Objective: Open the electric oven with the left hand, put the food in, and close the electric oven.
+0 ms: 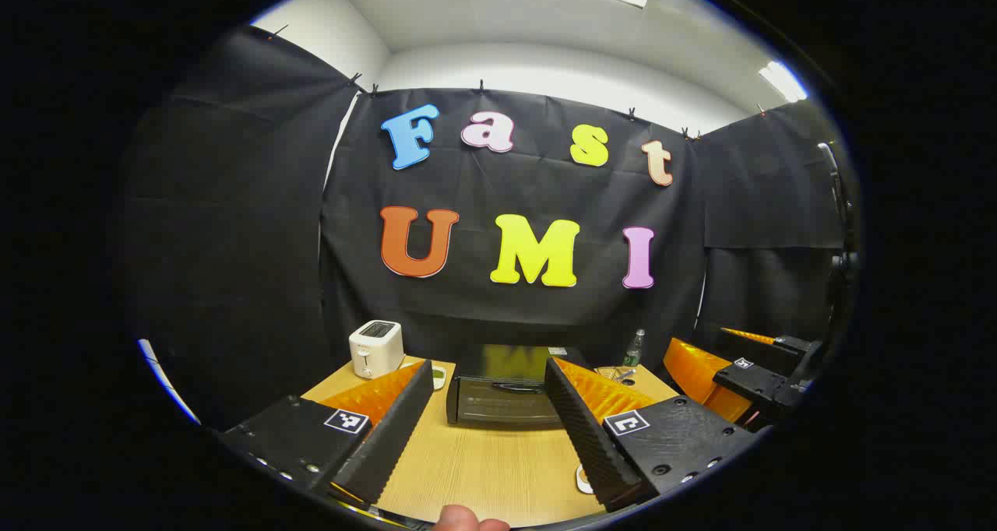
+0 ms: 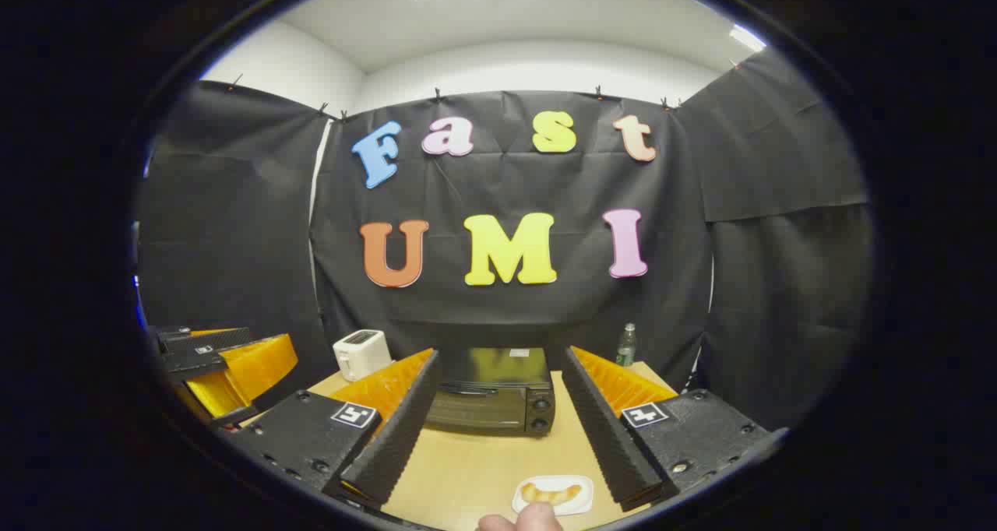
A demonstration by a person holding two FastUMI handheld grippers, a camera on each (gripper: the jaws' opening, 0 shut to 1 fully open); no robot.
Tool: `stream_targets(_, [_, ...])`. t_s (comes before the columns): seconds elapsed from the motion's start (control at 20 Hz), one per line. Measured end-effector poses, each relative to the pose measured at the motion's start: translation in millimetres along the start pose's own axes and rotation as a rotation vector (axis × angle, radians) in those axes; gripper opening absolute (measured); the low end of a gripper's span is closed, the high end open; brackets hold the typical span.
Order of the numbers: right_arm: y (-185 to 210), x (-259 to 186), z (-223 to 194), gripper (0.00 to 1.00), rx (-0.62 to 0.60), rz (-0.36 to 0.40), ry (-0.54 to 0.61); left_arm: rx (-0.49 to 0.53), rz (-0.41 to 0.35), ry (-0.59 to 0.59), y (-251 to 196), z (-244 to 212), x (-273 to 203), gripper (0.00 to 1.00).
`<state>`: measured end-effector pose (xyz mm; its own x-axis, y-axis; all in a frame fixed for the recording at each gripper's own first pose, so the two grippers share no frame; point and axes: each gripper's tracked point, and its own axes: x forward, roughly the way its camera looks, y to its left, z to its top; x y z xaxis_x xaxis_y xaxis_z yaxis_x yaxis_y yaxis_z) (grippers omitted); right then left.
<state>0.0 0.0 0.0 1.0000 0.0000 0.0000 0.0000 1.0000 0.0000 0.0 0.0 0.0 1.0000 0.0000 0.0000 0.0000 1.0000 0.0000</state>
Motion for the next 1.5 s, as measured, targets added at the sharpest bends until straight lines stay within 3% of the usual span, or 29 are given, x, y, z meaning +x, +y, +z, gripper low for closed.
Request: stream_targets(1.5, [-38.7, 3.9, -8.4, 0.99, 0.027, -0.077, 0.033, 0.024, -0.073, 0.041, -34.8, -17.5, 23.3, 0.94])
